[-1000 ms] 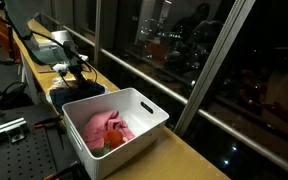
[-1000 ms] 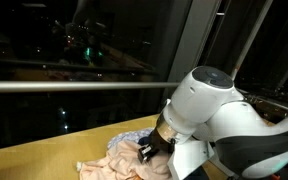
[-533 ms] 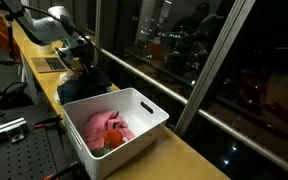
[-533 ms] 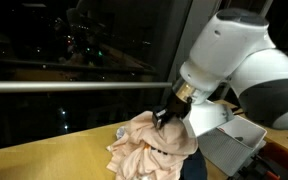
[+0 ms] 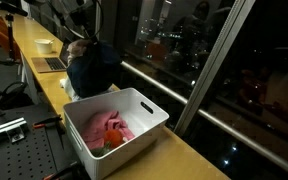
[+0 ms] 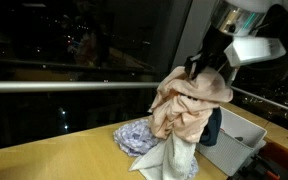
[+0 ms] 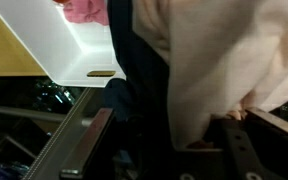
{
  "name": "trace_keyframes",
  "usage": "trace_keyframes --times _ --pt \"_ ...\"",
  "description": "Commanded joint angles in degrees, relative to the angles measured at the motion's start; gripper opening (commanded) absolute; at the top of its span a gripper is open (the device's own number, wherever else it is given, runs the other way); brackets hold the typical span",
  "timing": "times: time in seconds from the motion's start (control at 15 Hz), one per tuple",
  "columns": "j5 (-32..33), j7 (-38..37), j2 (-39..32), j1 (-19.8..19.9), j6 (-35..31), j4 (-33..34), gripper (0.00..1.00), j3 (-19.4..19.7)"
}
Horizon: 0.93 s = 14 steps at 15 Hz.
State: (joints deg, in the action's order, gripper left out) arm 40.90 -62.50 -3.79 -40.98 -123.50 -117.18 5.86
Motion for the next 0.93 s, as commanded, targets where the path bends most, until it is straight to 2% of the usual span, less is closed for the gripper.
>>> trace_keyframes --times 0.0,0.2,0.4,0.67,0.87 --pt "-0.5 4.5 10.0 9.1 9.0 -1.3 0.06 -7.8" --pt "-1.8 9.4 16.9 16.6 15.4 -1.1 0.06 -12.7" --pt "-3.2 15.3 21.4 22.5 19.0 0.5 0.06 -14.5" --pt "-4.2 22.1 24.7 28.2 23.6 4.3 0.06 -15.9" --pt "-4.3 25.6 24.9 31.0 28.9 9.7 0.06 -17.4"
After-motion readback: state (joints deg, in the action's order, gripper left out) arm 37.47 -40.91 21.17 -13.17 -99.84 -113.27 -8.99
